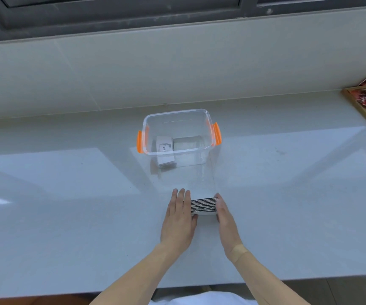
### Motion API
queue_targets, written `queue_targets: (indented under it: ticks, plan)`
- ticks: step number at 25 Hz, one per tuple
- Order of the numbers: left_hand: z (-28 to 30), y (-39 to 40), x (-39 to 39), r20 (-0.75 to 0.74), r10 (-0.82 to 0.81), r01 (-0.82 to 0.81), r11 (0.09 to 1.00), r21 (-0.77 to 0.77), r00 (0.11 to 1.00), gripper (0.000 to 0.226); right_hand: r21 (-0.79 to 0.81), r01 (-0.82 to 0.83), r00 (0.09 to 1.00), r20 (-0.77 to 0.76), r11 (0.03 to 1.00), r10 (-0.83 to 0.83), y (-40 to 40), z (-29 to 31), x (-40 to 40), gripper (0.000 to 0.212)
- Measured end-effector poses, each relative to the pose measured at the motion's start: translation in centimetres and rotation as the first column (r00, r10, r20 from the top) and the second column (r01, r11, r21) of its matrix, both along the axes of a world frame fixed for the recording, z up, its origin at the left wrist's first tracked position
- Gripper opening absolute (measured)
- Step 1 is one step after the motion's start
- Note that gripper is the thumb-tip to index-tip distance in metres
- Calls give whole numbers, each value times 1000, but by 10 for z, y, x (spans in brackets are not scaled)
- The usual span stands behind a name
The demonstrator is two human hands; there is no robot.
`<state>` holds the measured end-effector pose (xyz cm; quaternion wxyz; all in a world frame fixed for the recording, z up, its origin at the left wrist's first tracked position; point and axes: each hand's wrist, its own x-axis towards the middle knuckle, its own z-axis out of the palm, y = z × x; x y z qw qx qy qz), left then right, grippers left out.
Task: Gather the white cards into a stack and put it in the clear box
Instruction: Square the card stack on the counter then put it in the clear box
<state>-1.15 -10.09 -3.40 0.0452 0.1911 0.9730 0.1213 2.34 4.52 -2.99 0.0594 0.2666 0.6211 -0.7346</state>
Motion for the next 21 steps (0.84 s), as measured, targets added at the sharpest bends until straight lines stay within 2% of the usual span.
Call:
queue_targets:
  ticks: [2,6,7,10,14,15,16,17,18,19,20,21]
  plan:
    - [0,-1,-2,-5,4,-4,1000,6,1000,69,-39,-27,1000,13,999,28,3,0,0,51]
    - [0,-1,-2,-22,-6,6,1000,-4,1000,69,15,180,984,8,984,-180,21,10,-10,52]
    - [0,-1,-1,-21,0,-1,1000,-3,1000,69,41,173,985,8,984,-174,16,13,-11,53]
    - [0,-2,2,-20,16,-16,1000,-13,1000,69,84,-59,998,26,995,57,-13,10,-1,55]
    - [1,-3,2,-27,11,-12,999,-30,1000,69,34,-166,986,37,985,165,-5,15,-2,58]
    - [2,-2,2,-23,8,-8,1000,-28,1000,69,86,-200,980,23,976,199,1,17,-4,63]
    - [3,-2,2,-24,2,-3,1000,-30,1000,69,213,-279,959,21,936,281,6,19,-8,71]
    - [3,-2,2,-27,-1,1,999,-36,1000,68,405,-402,908,59,821,416,11,20,-11,80]
    - [4,-2,2,-25,-3,2,999,-40,1000,66,606,-515,821,145,606,553,13,20,-16,86]
    - [3,-3,1,-22,-3,2,999,-38,1000,64,747,-559,730,238,360,641,13,20,-21,87]
    - [2,-4,1,-16,-2,1,999,-37,1000,62,823,-546,664,310,157,681,10,19,-27,82]
    - [1,-4,1,-10,3,-3,999,-38,1000,59,861,-509,627,365,6,688,5,19,-32,72]
